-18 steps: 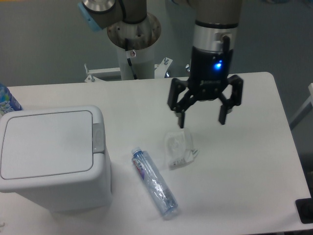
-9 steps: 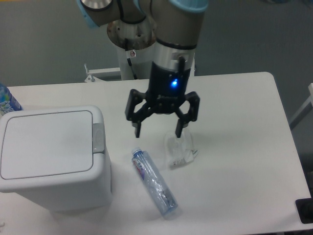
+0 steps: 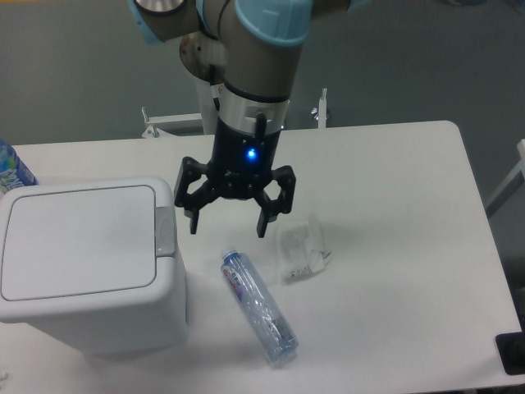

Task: Open the trash can
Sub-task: 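Move the open gripper over the grey button on the trash can lid, then lower the gripper onto the grey button and press it down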

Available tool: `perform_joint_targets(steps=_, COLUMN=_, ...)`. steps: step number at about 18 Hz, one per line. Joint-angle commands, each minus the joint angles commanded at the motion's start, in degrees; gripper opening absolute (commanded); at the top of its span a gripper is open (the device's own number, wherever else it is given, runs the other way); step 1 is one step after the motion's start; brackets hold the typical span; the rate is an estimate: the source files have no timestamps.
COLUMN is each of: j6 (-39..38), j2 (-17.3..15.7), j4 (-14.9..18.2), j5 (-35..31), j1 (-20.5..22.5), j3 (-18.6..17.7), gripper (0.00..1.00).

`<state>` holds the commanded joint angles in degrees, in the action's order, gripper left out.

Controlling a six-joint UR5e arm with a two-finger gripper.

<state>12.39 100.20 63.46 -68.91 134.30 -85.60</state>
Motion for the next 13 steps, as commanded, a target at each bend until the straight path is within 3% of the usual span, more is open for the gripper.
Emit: perform_joint_targets(steps=13, j6=-2.9, j2=0.1, j4=-0.3, j5=0.1, j1=-1.0, j3=-0.4, gripper=1.00)
